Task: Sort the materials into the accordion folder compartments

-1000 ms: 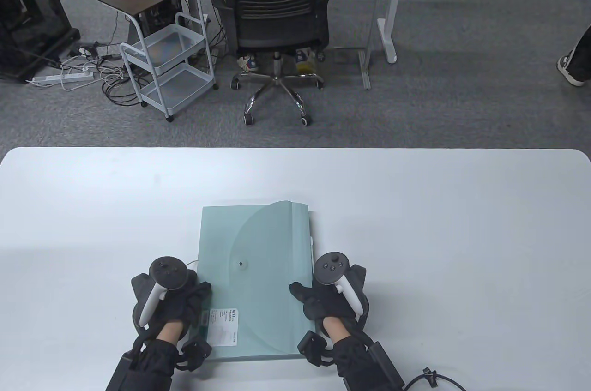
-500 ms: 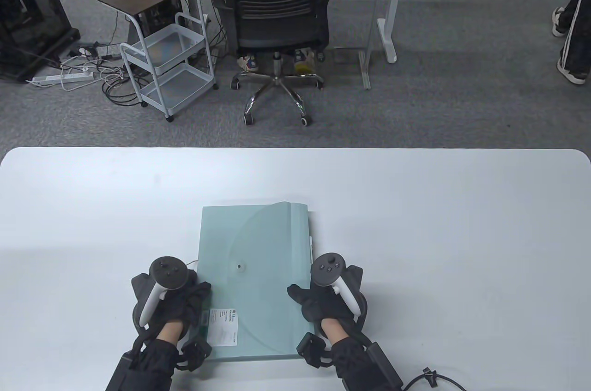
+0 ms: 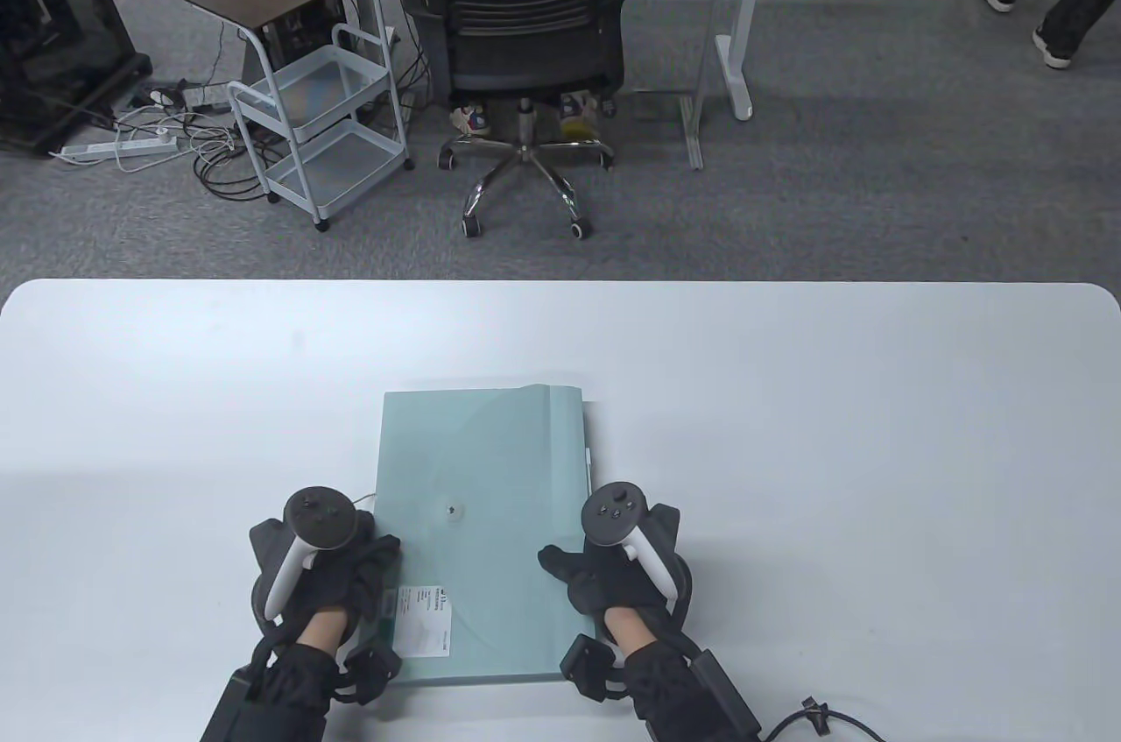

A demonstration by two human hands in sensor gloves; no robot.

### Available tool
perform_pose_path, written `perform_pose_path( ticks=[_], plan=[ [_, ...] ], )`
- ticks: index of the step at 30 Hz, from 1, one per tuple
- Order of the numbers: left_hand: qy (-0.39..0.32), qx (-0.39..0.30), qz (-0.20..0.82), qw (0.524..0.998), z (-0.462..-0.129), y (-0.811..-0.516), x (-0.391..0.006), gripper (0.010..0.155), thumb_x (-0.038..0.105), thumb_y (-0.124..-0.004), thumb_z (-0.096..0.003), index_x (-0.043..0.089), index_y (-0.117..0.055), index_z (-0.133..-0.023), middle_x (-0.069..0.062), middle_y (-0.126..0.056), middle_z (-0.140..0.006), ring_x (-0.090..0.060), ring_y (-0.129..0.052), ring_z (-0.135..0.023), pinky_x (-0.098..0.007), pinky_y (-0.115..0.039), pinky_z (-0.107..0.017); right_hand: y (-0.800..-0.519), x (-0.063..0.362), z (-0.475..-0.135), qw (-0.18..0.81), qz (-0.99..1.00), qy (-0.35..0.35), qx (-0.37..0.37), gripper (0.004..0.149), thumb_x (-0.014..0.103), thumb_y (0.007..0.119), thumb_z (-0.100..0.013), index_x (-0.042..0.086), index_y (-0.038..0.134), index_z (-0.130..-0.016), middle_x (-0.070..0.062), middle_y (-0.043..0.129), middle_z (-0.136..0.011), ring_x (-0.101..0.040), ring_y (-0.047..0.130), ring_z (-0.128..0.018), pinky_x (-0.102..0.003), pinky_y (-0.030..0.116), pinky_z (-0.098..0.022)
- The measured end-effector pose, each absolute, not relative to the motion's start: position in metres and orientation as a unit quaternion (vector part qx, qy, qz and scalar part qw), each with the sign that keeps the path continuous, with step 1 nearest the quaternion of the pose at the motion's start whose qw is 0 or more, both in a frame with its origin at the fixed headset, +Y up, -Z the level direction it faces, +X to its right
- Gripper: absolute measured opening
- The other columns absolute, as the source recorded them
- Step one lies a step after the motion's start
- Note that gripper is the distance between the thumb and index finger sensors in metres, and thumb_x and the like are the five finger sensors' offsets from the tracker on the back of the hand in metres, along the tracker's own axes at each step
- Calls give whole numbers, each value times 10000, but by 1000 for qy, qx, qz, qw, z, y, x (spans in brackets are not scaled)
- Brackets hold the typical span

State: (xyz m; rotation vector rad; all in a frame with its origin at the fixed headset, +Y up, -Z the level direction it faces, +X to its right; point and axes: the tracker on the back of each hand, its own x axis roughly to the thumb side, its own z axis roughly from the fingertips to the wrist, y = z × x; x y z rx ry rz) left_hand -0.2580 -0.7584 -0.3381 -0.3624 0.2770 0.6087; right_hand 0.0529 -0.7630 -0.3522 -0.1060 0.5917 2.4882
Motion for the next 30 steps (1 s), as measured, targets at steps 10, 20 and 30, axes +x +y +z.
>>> perform_pose_path(
  ticks=[10, 20, 30],
  plan=[
    [135, -175, 293, 930, -338, -758, -258, 594, 294, -696, -708, -1, -504, -1185, -225, -702, -1018, -324, -859, -747, -516, -750, -617, -764, 47, -350, 272, 938, 212, -40, 881, 424, 674, -614, -30, 124, -1133, -304, 284, -1142, -405, 554, -858, -593, 535, -642],
    [135, -175, 292, 931, -338, -759, -257, 594, 292, -693, -708, -3, -500, -1186, -225, -699, -1020, -324, -858, -747, -516, -748, -617, -765, 45, -350, 266, 941, 208, -39, 879, 419, 670, -617, -41, 126, -1130, -317, 280, -1137, -415, 545, -860, -598, 529, -641],
    [132, -173, 294, 931, -337, -760, -258, 591, 294, -688, -709, -5, -499, -1183, -227, -696, -1022, -325, -857, -749, -512, -743, -623, -765, 44, -349, 265, 941, 206, -41, 875, 413, 667, -619, -51, 128, -1129, -324, 281, -1134, -421, 541, -861, -601, 526, -642]
  ],
)
